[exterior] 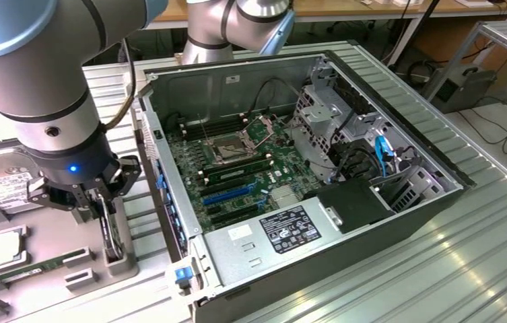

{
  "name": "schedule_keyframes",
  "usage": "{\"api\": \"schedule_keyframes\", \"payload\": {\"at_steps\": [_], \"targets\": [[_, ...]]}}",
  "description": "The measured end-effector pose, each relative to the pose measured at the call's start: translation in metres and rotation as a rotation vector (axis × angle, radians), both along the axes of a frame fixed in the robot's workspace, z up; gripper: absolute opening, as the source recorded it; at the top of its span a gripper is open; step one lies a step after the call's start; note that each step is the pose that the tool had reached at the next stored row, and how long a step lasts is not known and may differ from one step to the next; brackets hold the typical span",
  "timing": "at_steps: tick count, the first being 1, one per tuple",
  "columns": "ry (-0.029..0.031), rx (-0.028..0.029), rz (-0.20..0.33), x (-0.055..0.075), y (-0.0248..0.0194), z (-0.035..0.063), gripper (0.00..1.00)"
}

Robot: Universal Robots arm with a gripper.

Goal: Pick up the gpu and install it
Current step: 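Pick up the gpu and move the gpu toward the slot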

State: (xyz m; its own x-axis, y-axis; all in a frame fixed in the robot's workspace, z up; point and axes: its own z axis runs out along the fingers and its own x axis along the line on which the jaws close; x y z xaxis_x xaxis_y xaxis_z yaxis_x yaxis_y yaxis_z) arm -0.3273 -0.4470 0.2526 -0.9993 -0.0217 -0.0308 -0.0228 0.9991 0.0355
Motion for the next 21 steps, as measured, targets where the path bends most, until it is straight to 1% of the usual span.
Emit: {"api": "schedule_keyframes", "payload": {"at_steps": [5,9,18,19,21], "targets": [[0.001,0.0012,0.003,0.001,0.0,0.0089,0.26],[0.0021,0.0022,0.004,0.002,0.0,0.0216,0.26],[0.0032,0.0048,0.005,0.002,-0.0008,0.0617,0.26],[0.0033,0.0051,0.005,0.003,-0.0011,0.0685,0.26],[0.0034,0.0057,0.005,0.003,-0.0018,0.0791,0.26]]}}
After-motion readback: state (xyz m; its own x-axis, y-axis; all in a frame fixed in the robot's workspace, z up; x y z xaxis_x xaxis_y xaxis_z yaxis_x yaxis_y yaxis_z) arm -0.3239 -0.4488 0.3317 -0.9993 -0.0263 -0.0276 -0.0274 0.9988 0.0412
